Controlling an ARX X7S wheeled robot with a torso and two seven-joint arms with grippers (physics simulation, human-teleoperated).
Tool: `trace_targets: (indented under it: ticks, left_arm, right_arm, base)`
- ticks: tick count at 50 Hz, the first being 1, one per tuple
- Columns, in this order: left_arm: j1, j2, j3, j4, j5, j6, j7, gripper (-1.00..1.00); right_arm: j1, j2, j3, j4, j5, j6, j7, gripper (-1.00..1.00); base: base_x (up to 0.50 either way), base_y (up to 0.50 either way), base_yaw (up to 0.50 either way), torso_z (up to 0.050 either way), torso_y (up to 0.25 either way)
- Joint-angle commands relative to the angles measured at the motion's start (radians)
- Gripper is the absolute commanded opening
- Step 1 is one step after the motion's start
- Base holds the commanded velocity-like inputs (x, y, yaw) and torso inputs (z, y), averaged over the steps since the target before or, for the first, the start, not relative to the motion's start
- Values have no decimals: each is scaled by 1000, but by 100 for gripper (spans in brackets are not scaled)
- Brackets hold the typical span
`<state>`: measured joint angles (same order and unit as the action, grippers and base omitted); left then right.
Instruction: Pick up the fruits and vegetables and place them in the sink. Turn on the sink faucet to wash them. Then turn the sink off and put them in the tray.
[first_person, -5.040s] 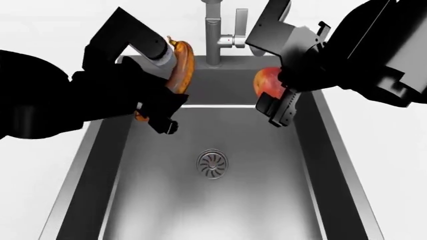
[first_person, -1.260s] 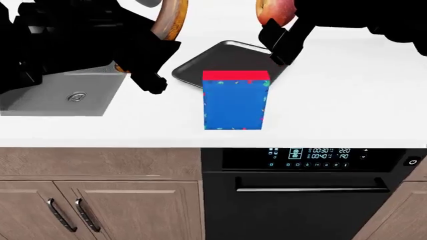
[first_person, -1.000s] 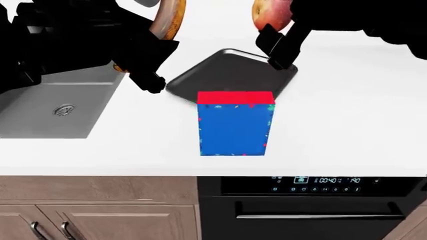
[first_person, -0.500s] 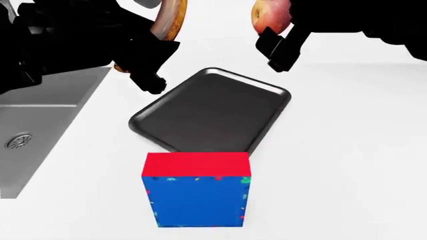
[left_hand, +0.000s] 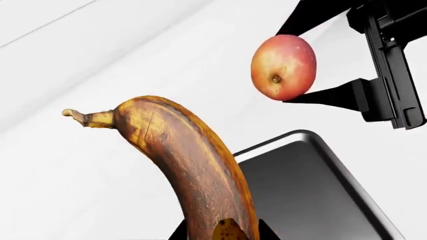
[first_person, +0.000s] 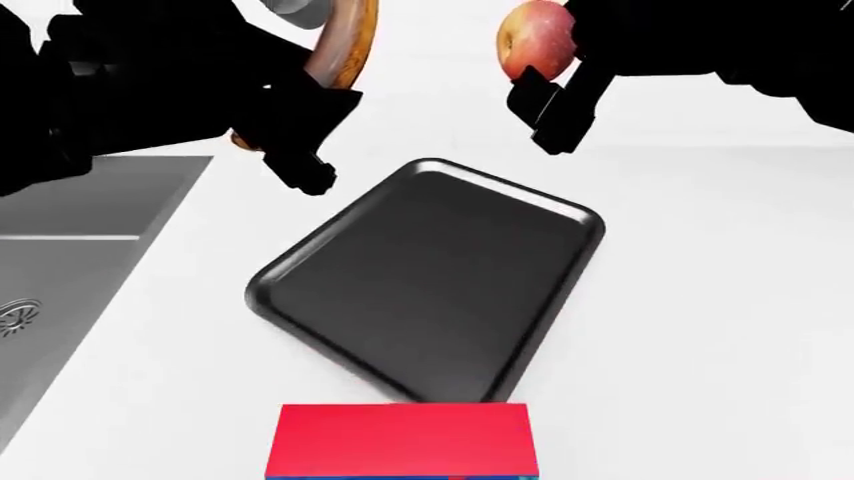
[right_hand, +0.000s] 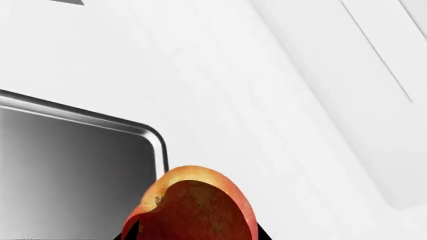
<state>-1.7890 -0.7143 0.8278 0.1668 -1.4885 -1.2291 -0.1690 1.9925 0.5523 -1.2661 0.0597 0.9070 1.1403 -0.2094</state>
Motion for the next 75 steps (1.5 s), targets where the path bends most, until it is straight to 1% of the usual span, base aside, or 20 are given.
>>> trace_targets:
  ticks: [1,10,18,23,29,40,54,65,75]
  left_arm:
    - [-3,25,35,-8,40,-5,43,-100]
    - [-33,116,144,-93,160,-13,187,-100]
    - [-77,217,267,-221,289,0,337,-100]
    - [-96,287,347,-351,357,13,448,-100]
    - [-92,329,403,-413,382,1,505,-100]
    - [-62,341,432,-433,399,25,532,-100]
    - [-6,379,495,-502,452,70,569,-100]
    - [12,394,513,-532,463,72,572,-100]
    - [29,414,551,-563,481,65,591,-100]
  right_arm:
    - [-1,1,0,-5,-7,0,-11,-100]
    - [2,2,0,-10,-8,0,-12,-100]
    - [-1,9,1,-14,-5,5,-9,-100]
    - [-2,11,4,-15,-3,9,-4,-100]
    - [2,15,10,-18,3,21,3,-100]
    - [6,16,22,-11,18,54,23,-100]
    - [-1,12,45,18,40,99,65,-100]
    - [-10,17,59,15,48,100,84,-100]
    - [-18,23,66,8,52,98,94,-100]
  base:
    - [0,0,0,0,0]
    - [0,0,0,0,0]
    - [0,0,0,0,0]
    - [0,0,0,0,0]
    - [0,0,0,0,2]
    - [0,0,0,0,0]
    - [0,0,0,0,0]
    - [0,0,0,0,1]
    - [0,0,0,0,0]
